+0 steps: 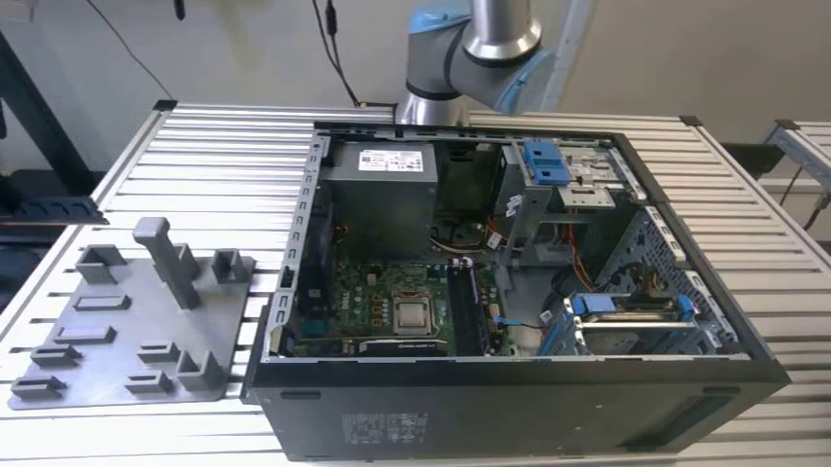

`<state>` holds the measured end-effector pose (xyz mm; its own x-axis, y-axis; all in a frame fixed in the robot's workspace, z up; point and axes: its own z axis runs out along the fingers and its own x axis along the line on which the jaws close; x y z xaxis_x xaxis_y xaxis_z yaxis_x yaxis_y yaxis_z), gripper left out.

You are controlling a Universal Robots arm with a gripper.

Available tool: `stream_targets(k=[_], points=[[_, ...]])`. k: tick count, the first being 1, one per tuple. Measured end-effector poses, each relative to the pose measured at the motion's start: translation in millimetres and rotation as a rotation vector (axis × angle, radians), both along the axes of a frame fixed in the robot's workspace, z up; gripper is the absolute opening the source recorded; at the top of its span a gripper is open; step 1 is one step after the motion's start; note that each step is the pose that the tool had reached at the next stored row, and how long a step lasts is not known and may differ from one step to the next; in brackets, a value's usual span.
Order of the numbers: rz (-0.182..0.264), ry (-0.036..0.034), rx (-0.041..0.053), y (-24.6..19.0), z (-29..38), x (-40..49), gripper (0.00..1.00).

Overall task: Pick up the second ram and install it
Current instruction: 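Pick up the second ram and move it above second insertion slot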

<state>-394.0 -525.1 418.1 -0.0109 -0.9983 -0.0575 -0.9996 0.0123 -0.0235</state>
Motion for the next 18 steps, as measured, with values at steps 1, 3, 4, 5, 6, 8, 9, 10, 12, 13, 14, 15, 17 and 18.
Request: stream_targets(k=[1, 3, 4, 5, 6, 8, 9, 10, 12, 13, 14, 15, 17, 18], points=[[0.000, 0.0000, 0.0001, 0.0, 0.0, 1.4, 0.14], [0.000, 0.0000, 0.0001, 0.0, 0.0, 4.3, 0.14], [0.000, 0.0000, 0.0000, 0.0, 0.0, 5.8, 0.14], [0.000, 0.0000, 0.0001, 0.0, 0.0, 7.3, 0.14], [0.000, 0.0000, 0.0000, 0.0, 0.0, 8.6, 0.14], [0.000, 0.0000, 0.0000, 0.0, 0.0, 10.9, 0.14], [0.000, 0.0000, 0.0000, 0.0, 0.0, 12.2, 0.14], [0.000, 0.0000, 0.0000, 0.0, 0.0, 13.4, 0.14], [0.000, -0.0001, 0.0001, 0.0, 0.0, 15.6, 0.14], [0.000, 0.0000, 0.0001, 0.0, 0.0, 16.7, 0.14], [0.000, -0.0001, 0.0001, 0.0, -0.1, 18.1, 0.14], [0.000, 0.0000, 0.0000, 0.0, 0.0, 19.8, 0.14], [0.000, 0.0000, 0.0000, 0.0, 0.0, 24.7, 0.14], [0.000, 0.0000, 0.0001, 0.0, 0.0, 28.0, 0.14]])
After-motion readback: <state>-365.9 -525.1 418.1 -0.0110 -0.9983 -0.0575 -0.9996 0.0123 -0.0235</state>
